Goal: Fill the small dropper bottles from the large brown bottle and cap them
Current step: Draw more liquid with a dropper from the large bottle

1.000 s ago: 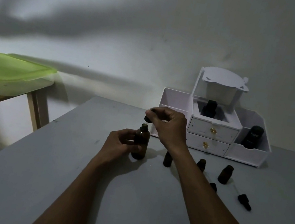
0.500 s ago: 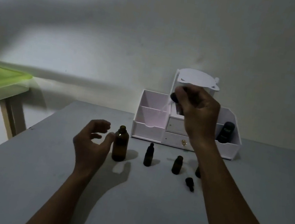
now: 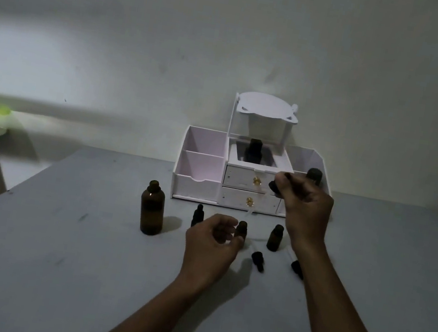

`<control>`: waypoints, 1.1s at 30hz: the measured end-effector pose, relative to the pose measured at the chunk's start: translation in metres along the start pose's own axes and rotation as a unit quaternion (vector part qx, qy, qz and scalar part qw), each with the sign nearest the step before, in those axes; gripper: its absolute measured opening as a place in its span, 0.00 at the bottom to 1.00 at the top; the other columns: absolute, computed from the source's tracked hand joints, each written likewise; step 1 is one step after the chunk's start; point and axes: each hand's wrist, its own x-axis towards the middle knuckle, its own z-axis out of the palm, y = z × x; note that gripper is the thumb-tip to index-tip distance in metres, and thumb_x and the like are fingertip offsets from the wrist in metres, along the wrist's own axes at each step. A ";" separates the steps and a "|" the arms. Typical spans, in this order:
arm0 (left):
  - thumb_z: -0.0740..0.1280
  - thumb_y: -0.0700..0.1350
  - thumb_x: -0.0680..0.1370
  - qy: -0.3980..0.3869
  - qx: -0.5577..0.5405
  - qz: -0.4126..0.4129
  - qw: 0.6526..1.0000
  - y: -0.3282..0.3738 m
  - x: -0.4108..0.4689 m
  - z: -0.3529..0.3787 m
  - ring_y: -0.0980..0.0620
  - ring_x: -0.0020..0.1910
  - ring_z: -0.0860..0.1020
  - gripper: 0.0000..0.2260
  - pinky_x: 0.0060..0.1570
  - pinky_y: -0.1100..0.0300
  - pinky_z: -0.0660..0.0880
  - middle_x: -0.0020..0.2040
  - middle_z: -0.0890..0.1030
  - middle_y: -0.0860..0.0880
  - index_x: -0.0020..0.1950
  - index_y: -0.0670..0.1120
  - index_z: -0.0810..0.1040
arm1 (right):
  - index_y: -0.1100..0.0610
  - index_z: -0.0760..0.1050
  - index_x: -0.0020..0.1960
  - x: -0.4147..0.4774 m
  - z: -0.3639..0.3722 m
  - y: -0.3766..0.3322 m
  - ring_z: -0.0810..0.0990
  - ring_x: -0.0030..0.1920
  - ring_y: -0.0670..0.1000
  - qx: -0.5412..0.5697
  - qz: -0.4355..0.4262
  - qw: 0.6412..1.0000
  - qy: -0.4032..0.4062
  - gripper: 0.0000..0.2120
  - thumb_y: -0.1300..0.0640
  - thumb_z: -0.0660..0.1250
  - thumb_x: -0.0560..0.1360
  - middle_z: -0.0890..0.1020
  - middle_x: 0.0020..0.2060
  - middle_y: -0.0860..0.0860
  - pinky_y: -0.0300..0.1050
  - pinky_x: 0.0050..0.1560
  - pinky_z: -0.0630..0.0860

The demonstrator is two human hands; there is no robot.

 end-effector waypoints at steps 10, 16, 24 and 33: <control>0.78 0.42 0.71 -0.046 -0.007 -0.072 0.996 -0.015 0.025 0.019 0.58 0.55 0.76 0.25 0.59 0.62 0.74 0.62 0.80 0.51 0.66 0.49 0.76 | 0.43 0.80 0.45 -0.003 -0.002 0.009 0.85 0.42 0.39 -0.021 -0.001 1.000 -0.018 0.06 0.55 0.73 0.74 0.84 0.39 0.41 0.31 0.43 0.80; 0.76 0.41 0.73 -0.065 -0.016 -0.076 0.995 -0.019 0.024 0.023 0.58 0.54 0.80 0.16 0.61 0.59 0.76 0.55 0.83 0.54 0.59 0.50 0.81 | 0.45 0.79 0.45 -0.006 0.001 0.012 0.80 0.39 0.29 -0.051 -0.005 0.998 -0.029 0.06 0.55 0.73 0.74 0.80 0.37 0.35 0.23 0.38 0.74; 0.74 0.40 0.74 -0.065 -0.004 -0.073 0.995 -0.020 0.024 0.023 0.59 0.54 0.79 0.16 0.61 0.60 0.75 0.57 0.83 0.54 0.61 0.49 0.81 | 0.52 0.82 0.43 -0.008 0.003 0.019 0.80 0.38 0.31 -0.074 -0.016 0.997 -0.027 0.02 0.58 0.73 0.74 0.81 0.34 0.39 0.21 0.39 0.72; 0.73 0.40 0.75 -0.065 -0.021 -0.073 0.995 -0.022 0.021 0.022 0.58 0.54 0.79 0.15 0.56 0.66 0.73 0.56 0.83 0.54 0.61 0.48 0.81 | 0.57 0.84 0.44 -0.007 0.006 0.026 0.81 0.39 0.34 -0.090 -0.027 0.995 -0.026 0.03 0.57 0.74 0.74 0.83 0.35 0.44 0.23 0.41 0.73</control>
